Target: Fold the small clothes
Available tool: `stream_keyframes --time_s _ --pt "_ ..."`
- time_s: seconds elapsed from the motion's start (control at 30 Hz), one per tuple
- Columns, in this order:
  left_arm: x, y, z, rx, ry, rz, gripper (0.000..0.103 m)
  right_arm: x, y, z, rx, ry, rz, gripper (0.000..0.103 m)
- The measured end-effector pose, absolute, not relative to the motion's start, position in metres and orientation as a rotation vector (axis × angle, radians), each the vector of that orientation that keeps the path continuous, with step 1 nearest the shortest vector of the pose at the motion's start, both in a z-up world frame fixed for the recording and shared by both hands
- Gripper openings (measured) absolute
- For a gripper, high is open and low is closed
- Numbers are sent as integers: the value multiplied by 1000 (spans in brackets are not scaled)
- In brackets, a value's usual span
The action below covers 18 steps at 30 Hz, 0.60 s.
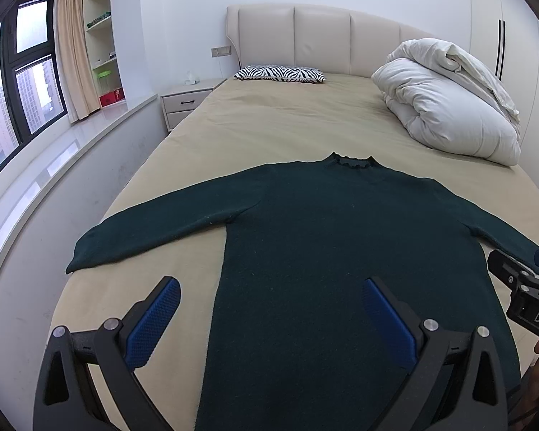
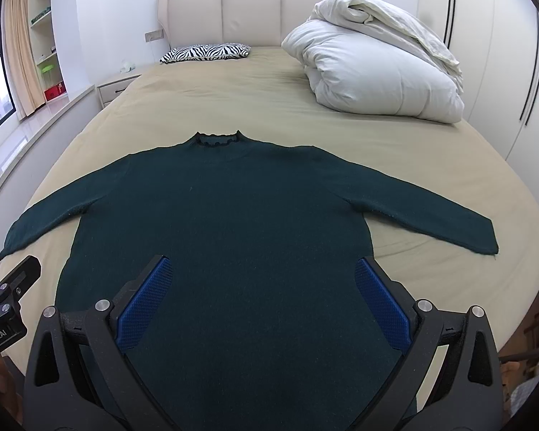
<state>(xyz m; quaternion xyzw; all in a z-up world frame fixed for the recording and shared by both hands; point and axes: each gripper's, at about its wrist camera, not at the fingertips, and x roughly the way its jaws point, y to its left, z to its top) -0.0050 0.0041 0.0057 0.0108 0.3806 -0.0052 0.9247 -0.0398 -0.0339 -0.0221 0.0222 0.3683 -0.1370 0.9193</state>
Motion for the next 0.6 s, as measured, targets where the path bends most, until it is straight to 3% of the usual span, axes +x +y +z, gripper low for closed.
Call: stream_keyframes --time_s 0.6 --pt "-5 1 1 28 777 -8 103 -39 -33 -22 43 759 -282 103"
